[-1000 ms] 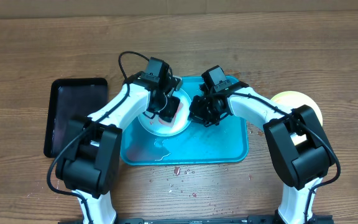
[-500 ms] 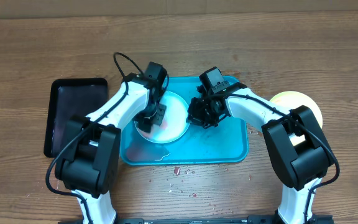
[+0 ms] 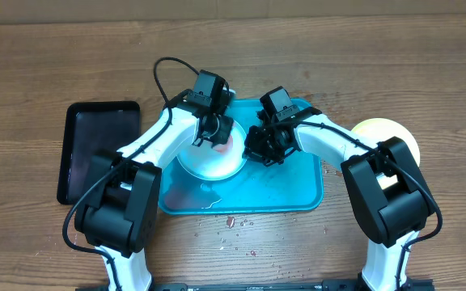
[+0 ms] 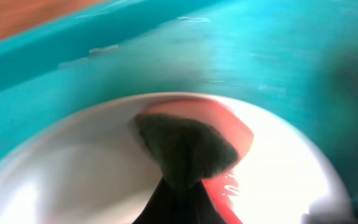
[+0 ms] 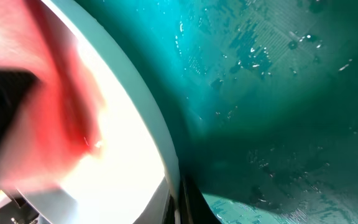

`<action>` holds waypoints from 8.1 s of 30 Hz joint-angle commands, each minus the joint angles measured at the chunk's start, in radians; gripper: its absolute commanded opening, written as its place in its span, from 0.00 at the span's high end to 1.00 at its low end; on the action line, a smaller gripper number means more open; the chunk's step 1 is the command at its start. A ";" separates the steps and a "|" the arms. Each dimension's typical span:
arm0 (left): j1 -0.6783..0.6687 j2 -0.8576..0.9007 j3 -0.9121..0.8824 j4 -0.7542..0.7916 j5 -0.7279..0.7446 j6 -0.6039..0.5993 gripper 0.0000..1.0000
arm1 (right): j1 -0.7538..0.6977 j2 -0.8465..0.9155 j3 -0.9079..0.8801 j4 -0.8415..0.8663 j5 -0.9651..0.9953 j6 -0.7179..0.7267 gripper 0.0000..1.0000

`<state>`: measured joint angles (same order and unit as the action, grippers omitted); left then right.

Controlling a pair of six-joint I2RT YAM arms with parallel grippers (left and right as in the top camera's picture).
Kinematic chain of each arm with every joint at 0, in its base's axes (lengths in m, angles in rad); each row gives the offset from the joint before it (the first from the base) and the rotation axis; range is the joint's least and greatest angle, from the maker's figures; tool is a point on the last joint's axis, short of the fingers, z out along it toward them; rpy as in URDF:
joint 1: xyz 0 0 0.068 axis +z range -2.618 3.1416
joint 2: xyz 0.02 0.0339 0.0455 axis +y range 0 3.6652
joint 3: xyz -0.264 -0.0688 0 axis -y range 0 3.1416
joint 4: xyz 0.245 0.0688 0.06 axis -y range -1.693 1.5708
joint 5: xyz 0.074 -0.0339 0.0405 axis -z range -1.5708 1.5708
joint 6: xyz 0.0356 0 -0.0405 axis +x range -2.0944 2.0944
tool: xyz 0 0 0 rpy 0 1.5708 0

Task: Clean dirty plates on tray and stack at the side
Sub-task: 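Keep scrubbing the plate with the left gripper's sponge while right holds it, then raise the sponge away with the left gripper and tilt the plate up, then carry the plate right off the tray and stack it on the yellow plate, then move the left gripper to the black tray and drop the sponge there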

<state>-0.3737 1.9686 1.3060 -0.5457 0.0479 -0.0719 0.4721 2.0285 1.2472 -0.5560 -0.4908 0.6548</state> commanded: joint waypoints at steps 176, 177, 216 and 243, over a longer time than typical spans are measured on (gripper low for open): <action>0.201 0.146 1.150 -1.144 0.023 -0.092 0.96 | 0.167 -0.415 0.146 -0.609 0.632 -0.001 0.96; 0.201 0.146 1.150 -1.144 0.023 -0.092 0.96 | 0.119 -0.415 0.146 -0.613 0.580 -0.032 0.96; 0.205 -0.034 1.151 -1.144 -0.029 -0.092 0.96 | -0.856 -0.415 -0.002 -0.623 0.275 -0.282 0.32; 0.600 -0.274 0.258 -0.705 -0.156 -0.095 0.96 | -0.431 -0.415 0.220 -0.639 0.279 -0.323 0.11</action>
<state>0.1890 1.6794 1.6638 -1.3472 -0.0944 -0.2028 0.0235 1.6260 1.4460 -1.1973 -0.2485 0.3511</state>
